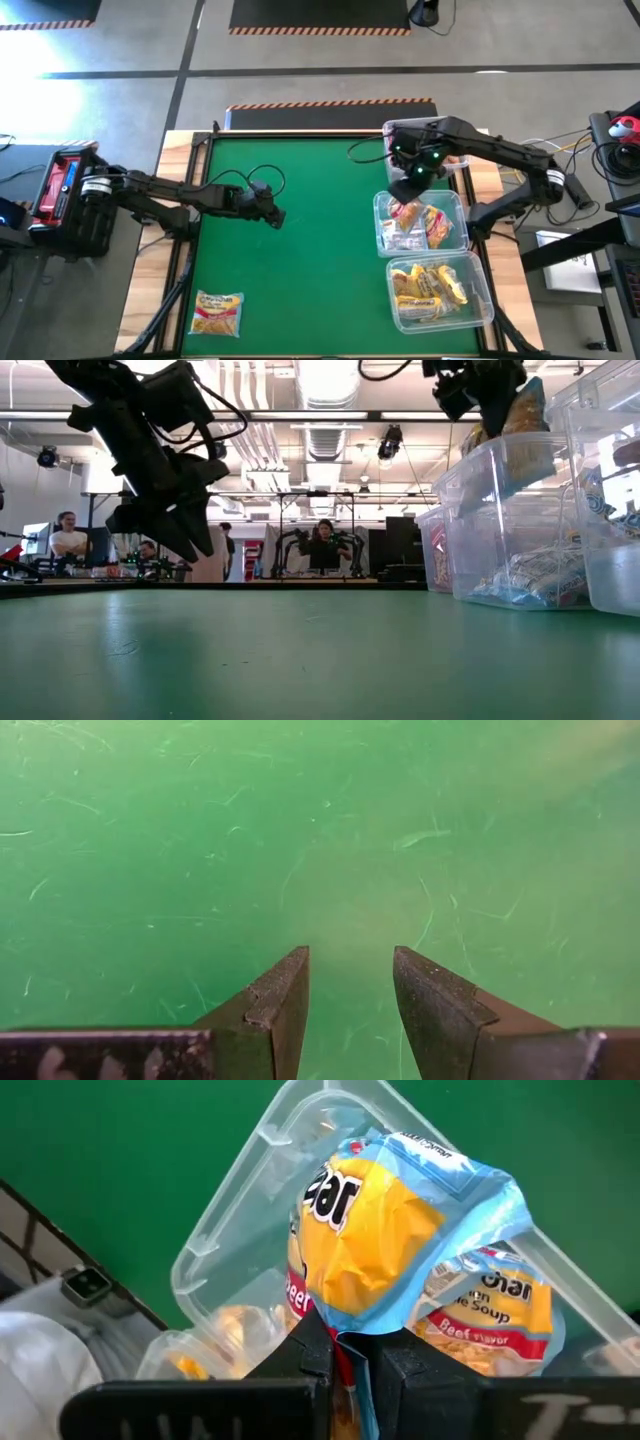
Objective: Sort Maruchan noodles
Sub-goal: Put the center blue noodle pack into the middle transparent bin
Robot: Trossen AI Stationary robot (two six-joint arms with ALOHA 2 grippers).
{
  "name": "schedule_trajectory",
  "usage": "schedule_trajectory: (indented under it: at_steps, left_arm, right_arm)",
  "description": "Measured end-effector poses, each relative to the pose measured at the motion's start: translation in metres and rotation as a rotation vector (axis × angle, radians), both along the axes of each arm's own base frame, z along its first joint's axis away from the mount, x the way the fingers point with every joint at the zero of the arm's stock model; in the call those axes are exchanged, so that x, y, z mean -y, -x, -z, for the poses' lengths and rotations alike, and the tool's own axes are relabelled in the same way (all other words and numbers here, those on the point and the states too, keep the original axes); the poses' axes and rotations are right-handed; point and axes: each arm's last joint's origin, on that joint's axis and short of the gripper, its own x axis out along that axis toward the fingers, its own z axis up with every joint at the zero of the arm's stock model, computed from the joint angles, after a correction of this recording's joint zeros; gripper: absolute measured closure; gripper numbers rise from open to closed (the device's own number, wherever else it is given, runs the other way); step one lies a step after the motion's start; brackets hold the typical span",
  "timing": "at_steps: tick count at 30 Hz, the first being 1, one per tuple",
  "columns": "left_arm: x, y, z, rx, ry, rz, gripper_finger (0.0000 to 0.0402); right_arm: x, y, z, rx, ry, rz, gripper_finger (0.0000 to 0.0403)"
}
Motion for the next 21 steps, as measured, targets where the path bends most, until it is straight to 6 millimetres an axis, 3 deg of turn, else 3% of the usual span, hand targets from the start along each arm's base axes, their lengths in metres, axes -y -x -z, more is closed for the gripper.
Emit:
schedule_trajectory:
  at_steps: [7, 14, 21]
  left_arm:
    - [0.000, 0.002, 0.001, -0.031, -0.002, 0.008, 0.0272]
    - [0.001, 0.006, 0.004, -0.079, 0.000, 0.008, 0.0272]
    - [0.002, 0.007, 0.004, -0.098, 0.011, 0.056, 0.0272]
  right_arm:
    - [0.007, -0.016, 0.017, -0.051, 0.019, -0.095, 0.0378]
    - [0.010, -0.027, 0.030, -0.093, 0.002, -0.131, 0.0316]
    - [0.010, -0.025, 0.025, -0.082, 0.006, -0.124, 0.0263]
